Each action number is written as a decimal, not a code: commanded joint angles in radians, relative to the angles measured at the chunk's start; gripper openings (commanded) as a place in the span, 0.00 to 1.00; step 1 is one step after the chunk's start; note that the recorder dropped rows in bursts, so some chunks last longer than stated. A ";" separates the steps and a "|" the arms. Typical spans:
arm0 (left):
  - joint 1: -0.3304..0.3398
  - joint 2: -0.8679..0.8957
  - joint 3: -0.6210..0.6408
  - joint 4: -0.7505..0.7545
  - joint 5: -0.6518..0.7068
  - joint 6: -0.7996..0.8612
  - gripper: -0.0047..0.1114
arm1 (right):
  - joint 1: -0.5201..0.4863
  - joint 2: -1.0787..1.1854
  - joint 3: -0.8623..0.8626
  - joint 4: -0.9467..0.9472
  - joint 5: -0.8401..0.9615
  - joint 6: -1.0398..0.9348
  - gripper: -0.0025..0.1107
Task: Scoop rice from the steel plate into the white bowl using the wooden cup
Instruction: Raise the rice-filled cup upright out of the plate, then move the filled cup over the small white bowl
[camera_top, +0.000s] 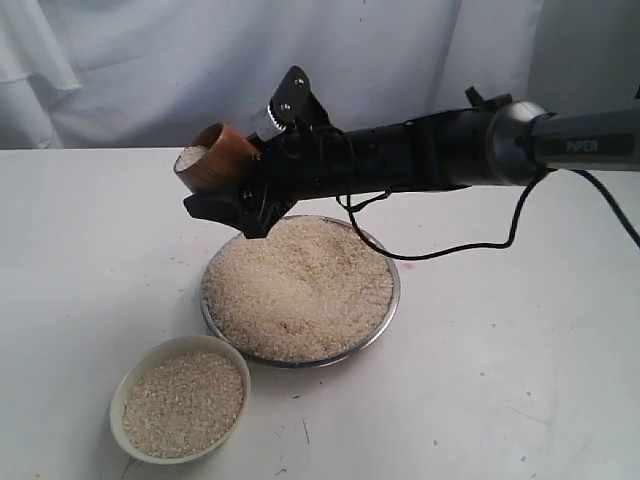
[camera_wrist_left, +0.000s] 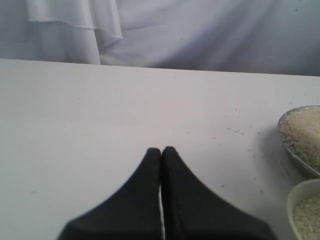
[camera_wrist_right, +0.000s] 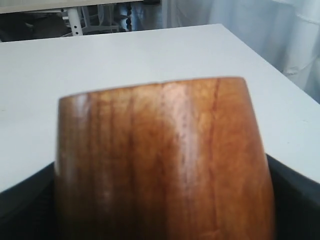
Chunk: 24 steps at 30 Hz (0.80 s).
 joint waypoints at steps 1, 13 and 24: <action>-0.003 -0.004 0.005 0.001 -0.014 -0.001 0.04 | 0.005 -0.078 0.070 0.039 -0.043 -0.010 0.02; -0.003 -0.004 0.005 0.001 -0.014 -0.001 0.04 | 0.053 -0.200 0.202 -0.025 -0.245 -0.010 0.02; -0.003 -0.004 0.005 0.001 -0.014 -0.001 0.04 | 0.092 -0.218 0.245 -0.086 -0.115 -0.010 0.02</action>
